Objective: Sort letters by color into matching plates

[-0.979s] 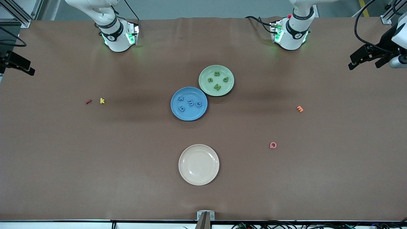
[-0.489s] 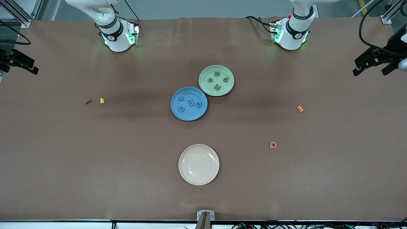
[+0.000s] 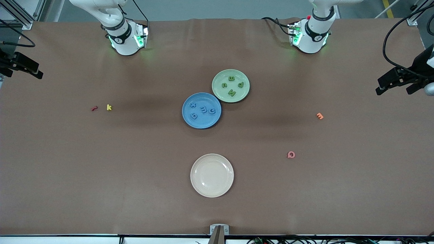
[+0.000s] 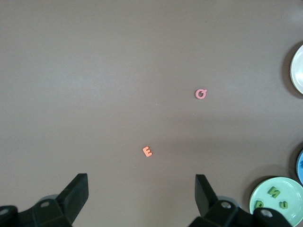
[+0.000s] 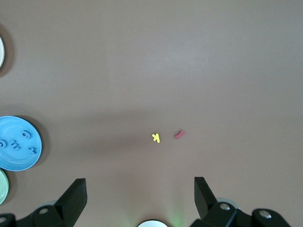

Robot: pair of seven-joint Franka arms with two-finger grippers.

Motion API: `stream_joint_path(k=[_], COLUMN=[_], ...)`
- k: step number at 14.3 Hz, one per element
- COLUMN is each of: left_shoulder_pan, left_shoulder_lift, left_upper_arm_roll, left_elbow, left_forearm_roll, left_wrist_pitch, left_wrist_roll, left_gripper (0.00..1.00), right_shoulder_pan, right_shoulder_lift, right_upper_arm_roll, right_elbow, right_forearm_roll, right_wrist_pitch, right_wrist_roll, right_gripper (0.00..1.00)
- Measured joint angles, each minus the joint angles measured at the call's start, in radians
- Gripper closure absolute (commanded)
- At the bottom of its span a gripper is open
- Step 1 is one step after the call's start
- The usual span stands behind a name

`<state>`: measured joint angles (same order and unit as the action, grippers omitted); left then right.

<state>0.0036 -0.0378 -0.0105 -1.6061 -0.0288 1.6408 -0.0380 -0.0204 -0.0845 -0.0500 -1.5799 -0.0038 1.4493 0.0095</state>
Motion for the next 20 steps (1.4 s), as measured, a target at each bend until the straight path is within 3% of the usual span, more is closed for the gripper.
stream_joint_path(k=[20], left_shoulder_pan=[-0.005], left_shoulder_lift=[0.0], left_upper_arm_roll=[-0.001], left_elbow=[0.015], left_forearm_roll=[0.0], left_wrist_pitch=[-0.001], left_wrist_roll=[0.04], left_gripper=[0.0], right_shoulder_pan=[0.0], right_shoulder_lift=[-0.005], right_upper_arm_roll=[0.0], right_elbow=[-0.002], right_forearm_roll=[0.038], right_wrist_pitch=[-0.001], right_wrist_roll=[-0.045], right_gripper=[0.0])
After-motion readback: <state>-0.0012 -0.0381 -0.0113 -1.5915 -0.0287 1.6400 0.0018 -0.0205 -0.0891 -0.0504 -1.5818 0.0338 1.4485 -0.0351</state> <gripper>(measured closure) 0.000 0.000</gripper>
